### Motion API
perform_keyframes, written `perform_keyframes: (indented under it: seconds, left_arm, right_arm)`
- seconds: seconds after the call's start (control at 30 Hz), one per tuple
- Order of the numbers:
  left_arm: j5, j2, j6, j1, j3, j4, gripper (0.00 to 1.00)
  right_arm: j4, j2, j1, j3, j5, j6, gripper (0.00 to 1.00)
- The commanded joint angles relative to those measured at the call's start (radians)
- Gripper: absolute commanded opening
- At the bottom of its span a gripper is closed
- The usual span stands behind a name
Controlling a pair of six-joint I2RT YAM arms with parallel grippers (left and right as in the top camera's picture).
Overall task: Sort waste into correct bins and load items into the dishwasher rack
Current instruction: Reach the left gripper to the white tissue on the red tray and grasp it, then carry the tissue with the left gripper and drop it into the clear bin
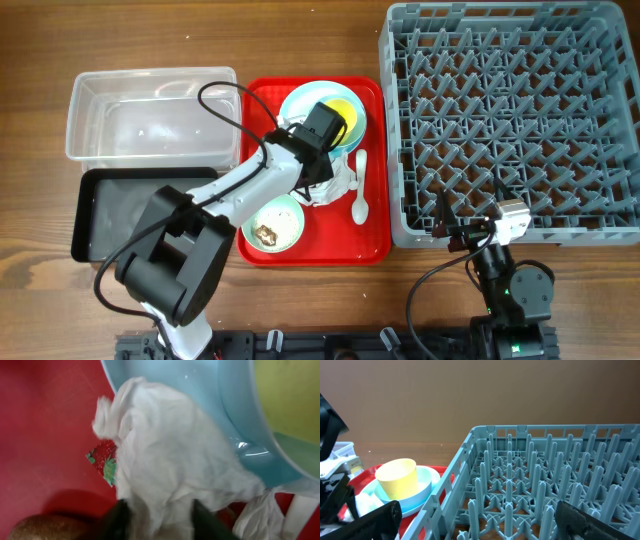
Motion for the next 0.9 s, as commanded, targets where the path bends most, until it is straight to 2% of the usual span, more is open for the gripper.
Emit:
perform_keyframes:
  seconds: [0.0,0.1,0.17,0.2,0.47,0.6,0.77,0.87]
  left_arm:
    - [-0.014,0.016,-0.013,-0.001,-0.001,0.003,0.26]
    - [-0.014,-0.011,-0.013,-0.001,-0.001,0.003,0.16]
    - [-0.024,-0.052,-0.012,-0.001,-0.001,0.003,0.05]
    - [-0.034,-0.083,-0.013,-0.001,-0.001,0.002,0.04]
    - [-0.076,-0.218,-0.012,0.003,-0.001,-0.025,0.04]
    - [-0.077,-0.273,-0.009,0.047,-0.001,-0.031,0.04]
    - [-0.078,-0.382,-0.005,0.154,-0.001,-0.077,0.04]
    - [-0.082,-0.435,0.045,0.286,-0.001,-0.081,0.04]
  right_arm:
    - [0.005,-0.007,-0.004,-0.001,0.010,-0.008,1.00]
    - [0.005,-0.007,-0.004,-0.001,0.010,-0.008,1.00]
    - [0.005,-0.007,-0.004,-0.001,0.010,-0.008,1.00]
    - [0.005,-0.007,-0.004,-0.001,0.010,-0.008,1.00]
    - [0.005,-0.007,-0.004,-0.001,0.010,-0.008,1.00]
    - [0.005,-0.007,-0.004,-0.001,0.010,-0.008,1.00]
    - [0.005,-0.007,-0.004,-0.001,0.010,-0.007,1.00]
    - [0.005,-0.007,-0.004,-0.001,0.010,-0.007,1.00]
